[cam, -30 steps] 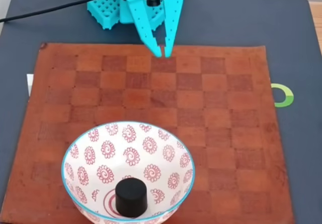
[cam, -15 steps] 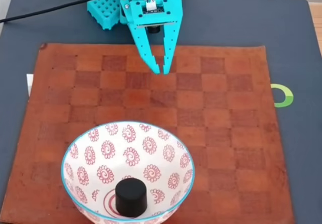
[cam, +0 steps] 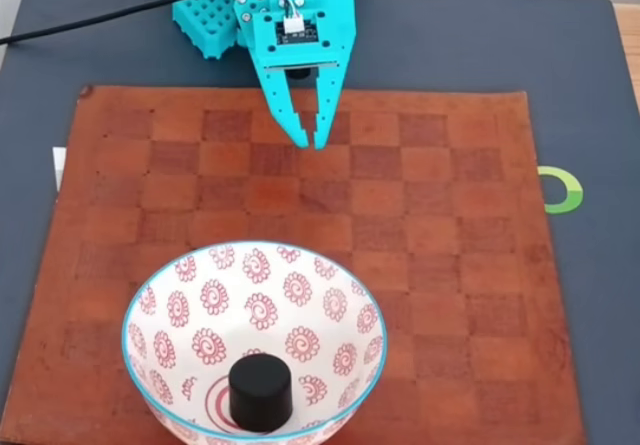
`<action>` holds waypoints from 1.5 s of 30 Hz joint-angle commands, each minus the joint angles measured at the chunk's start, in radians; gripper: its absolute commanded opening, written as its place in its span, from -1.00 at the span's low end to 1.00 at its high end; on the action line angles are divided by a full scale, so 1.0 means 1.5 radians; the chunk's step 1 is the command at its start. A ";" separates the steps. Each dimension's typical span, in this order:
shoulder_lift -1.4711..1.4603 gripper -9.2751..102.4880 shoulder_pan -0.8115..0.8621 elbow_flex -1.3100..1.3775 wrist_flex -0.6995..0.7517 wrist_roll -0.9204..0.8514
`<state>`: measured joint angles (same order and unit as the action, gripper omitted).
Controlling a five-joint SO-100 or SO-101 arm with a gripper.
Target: Grasp a black cylinder and put it in a bowl.
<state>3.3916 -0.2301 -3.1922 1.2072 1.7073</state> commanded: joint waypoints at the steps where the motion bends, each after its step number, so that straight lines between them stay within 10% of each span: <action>1: 0.037 -0.82 -0.001 0.003 0.000 -0.004; 45: 0.037 -0.82 -0.003 0.006 -0.002 -0.003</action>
<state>3.3916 -0.2347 -3.1922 1.2164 1.7073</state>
